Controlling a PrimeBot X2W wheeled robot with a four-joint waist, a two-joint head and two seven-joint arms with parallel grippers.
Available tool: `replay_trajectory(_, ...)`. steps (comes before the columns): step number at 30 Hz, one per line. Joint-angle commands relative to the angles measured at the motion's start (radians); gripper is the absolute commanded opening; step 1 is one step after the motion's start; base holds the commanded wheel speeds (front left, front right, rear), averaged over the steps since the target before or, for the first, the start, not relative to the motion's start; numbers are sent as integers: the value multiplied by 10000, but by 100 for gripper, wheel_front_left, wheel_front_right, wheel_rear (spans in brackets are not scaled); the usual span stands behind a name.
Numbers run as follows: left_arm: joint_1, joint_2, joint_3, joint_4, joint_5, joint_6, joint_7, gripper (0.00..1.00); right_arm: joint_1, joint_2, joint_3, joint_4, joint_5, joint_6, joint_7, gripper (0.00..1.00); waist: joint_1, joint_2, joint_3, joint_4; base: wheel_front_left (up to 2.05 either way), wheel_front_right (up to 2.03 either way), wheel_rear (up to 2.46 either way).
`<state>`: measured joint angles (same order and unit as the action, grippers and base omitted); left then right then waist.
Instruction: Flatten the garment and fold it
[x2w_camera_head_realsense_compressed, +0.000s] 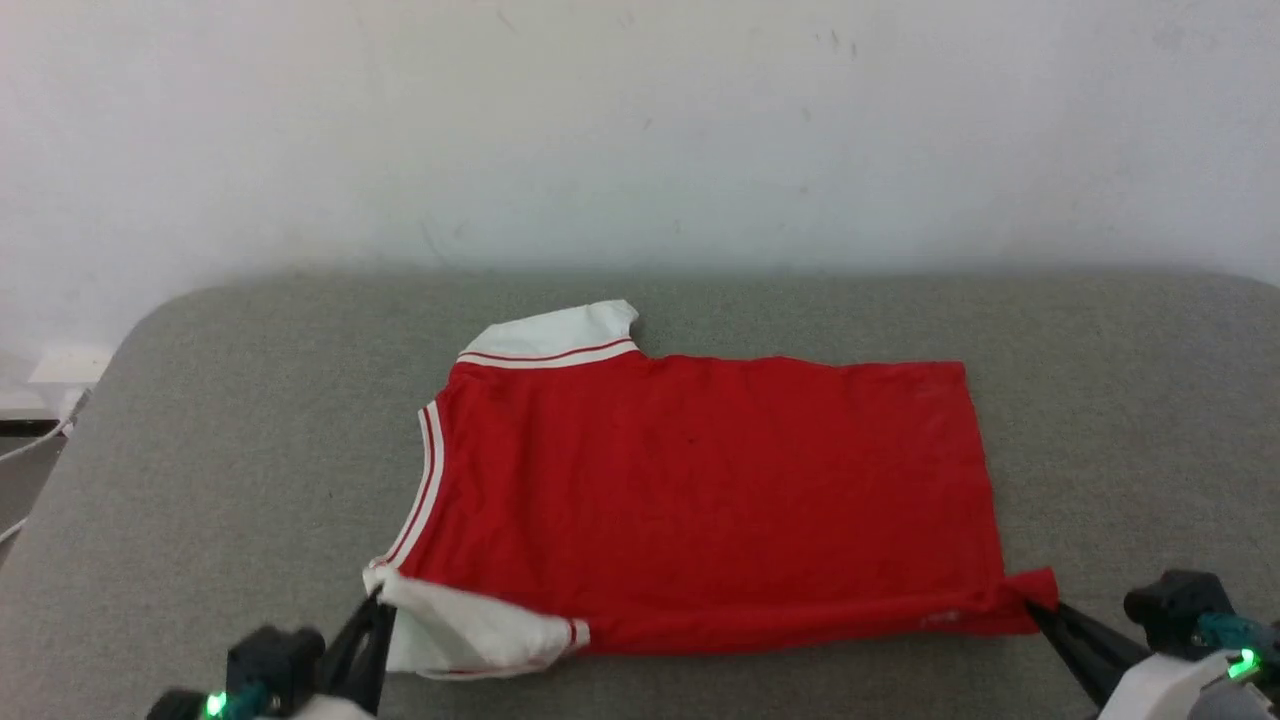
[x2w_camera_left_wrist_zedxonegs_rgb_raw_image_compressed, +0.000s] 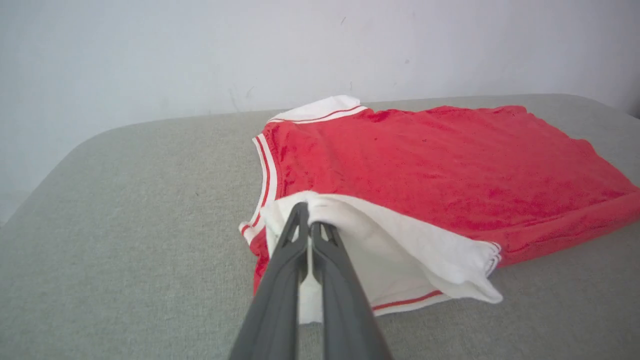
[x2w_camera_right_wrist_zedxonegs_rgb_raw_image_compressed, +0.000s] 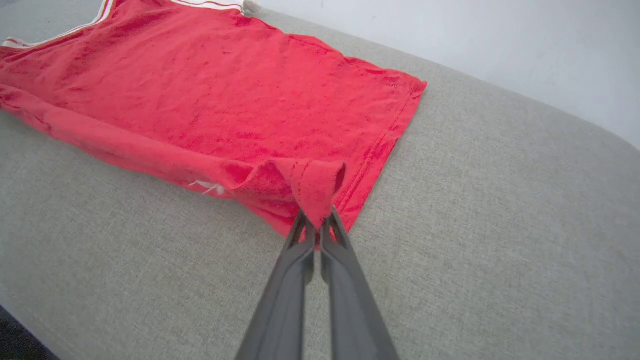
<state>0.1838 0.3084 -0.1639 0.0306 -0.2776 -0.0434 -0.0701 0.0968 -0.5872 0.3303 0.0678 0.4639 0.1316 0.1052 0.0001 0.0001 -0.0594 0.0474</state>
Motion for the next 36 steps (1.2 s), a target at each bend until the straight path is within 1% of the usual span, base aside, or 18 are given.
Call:
replay_trajectory(1,-345,68,-9,87,110,-39,-44,0,-246,94,-43,-20,-84,-9,12,0,-1,-1,181,-108,0,0,0)
replay_trajectory(4,-1393,27,-113,619,242,-100,-152,0,-703,140,-24,131,-132,-9,70,0,-1,-1,438,-175,0,0,0)
replay_trajectory(10,-3609,-16,-327,2166,509,-264,-462,0,-1906,117,331,562,-171,-9,175,0,-1,-1,1235,-336,0,0,0)
replay_trajectory(18,-5908,-55,-688,4657,710,-509,-852,0,-3441,99,1096,1565,-89,-9,364,0,-1,-1,2410,-555,0,0,0)
replay_trajectory(22,-6543,-143,-835,6012,728,-563,-991,0,-3971,81,1521,2084,-31,-9,444,0,-1,-1,2829,-619,0,0,0)
replay_trajectory(26,-6871,-223,-925,7322,608,-636,-1058,0,-4376,105,1904,2520,89,-9,281,0,-1,-1,3061,-676,0,0,0)
replay_trajectory(33,-7134,-364,-1331,8714,285,-822,-1387,0,-4734,34,2367,2854,366,-9,79,0,-1,-1,2873,-685,0,0,0)
replay_trajectory(34,-7180,-362,-1380,8844,248,-832,-1424,9,-4762,36,2388,2878,395,-9,46,14,-1,-1,2788,-678,0,0,0)
replay_trajectory(35,-7234,-331,-1426,8945,224,-839,-1472,100,-4784,46,2399,2893,403,-9,-4,98,-1,-1,2692,-667,0,0,0)
replay_trajectory(36,-7303,-281,-1460,8995,215,-845,-1542,100,-4822,51,2372,2887,348,-9,-126,100,-1,-1,2594,-657,0,0,0)
